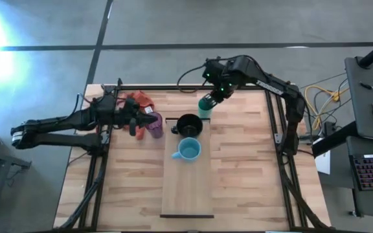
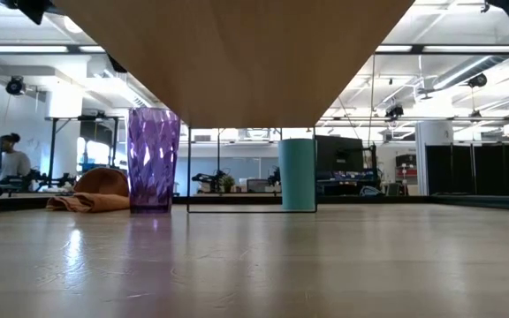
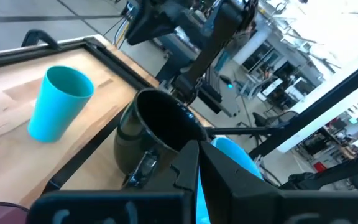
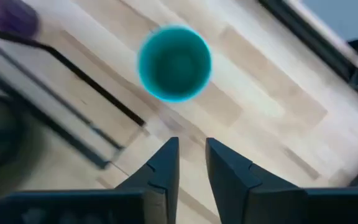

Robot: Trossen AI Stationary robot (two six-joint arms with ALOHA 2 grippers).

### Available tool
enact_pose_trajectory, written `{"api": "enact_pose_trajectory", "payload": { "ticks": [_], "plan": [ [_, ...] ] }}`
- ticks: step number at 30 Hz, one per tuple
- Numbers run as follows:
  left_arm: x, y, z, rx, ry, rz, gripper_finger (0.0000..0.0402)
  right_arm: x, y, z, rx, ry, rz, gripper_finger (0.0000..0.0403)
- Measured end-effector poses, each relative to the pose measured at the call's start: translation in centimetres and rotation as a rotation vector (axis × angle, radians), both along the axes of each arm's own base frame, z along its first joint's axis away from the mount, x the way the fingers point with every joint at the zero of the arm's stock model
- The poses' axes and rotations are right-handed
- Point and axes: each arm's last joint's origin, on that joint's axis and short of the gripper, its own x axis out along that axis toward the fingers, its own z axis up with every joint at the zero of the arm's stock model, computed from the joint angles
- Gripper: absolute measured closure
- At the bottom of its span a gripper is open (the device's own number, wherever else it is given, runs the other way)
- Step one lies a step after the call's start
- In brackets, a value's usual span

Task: Stack small to large cups/mugs on shelf
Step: Put the green cup on the shelf

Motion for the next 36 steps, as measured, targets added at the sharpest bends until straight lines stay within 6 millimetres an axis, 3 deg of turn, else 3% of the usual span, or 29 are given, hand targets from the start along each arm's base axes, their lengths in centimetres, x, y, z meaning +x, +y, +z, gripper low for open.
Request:
{"api": "enact_pose_trajectory", "payload": {
  "ticks": [6,15,28,36],
  "plan": [
    [1.1,0.4,-0.6,0.007,0.034,0.035,0.0402,0.2,-2.4,-4.1,0.058,0.016,0.025,0.0273],
    [1.5,1.6,-1.1,0.025,0.064,0.143,0.0402,0.6,-5.0,-6.9,-0.002,-0.060,0.017,0.0228],
    [0.8,2.6,-0.8,0.027,0.048,0.208,0.0402,0.8,-5.6,-10.4,0.011,-0.095,-0.002,0.0232],
    [0.7,2.7,-0.8,0.052,0.051,0.212,0.0402,0.4,-5.3,-13.1,0.041,-0.068,-0.047,0.0287]
  ]
}}
